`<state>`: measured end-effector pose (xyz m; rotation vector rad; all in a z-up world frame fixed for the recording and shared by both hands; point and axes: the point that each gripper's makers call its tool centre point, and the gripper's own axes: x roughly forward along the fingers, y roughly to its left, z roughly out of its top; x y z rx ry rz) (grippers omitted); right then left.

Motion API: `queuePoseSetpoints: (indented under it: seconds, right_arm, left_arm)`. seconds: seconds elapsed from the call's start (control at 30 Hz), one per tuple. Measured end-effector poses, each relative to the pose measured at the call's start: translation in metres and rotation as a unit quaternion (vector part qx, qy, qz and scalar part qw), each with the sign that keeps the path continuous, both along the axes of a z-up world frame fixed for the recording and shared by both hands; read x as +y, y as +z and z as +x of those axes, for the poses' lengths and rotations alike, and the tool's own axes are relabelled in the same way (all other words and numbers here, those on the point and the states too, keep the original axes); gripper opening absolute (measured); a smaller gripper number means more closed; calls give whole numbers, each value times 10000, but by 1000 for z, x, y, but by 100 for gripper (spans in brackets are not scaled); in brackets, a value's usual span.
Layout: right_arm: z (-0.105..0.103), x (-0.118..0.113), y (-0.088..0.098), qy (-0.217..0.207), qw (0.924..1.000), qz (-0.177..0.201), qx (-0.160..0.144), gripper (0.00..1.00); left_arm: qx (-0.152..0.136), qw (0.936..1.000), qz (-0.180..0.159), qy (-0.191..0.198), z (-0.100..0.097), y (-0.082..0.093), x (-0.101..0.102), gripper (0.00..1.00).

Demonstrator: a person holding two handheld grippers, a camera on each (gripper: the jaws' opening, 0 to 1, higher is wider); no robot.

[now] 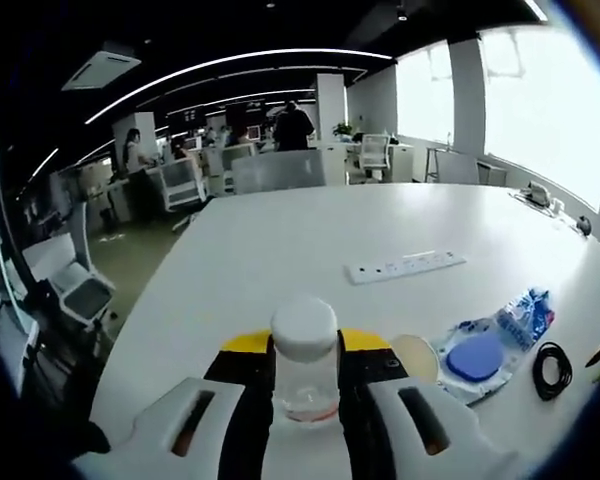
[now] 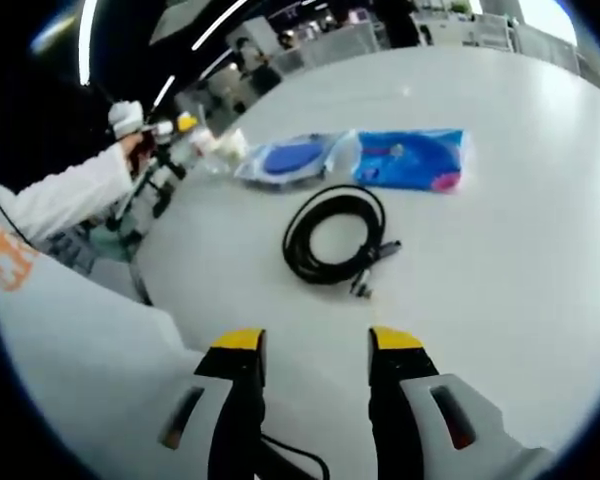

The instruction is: Arrange the tabletop items into an orderly group along one side of the table until the central work area is clear of visible clutter.

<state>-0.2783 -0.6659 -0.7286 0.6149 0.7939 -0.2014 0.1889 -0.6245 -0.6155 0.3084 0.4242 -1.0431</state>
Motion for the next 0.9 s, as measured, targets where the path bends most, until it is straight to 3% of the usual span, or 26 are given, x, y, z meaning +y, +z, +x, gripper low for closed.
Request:
queuePoseSetpoints:
  seconds: [0.9]
  right_arm:
    - [-3, -1, -5, -228, 9993, 246, -138, 39]
  left_arm:
    - [76, 9998, 128, -110, -14, -8, -2, 23]
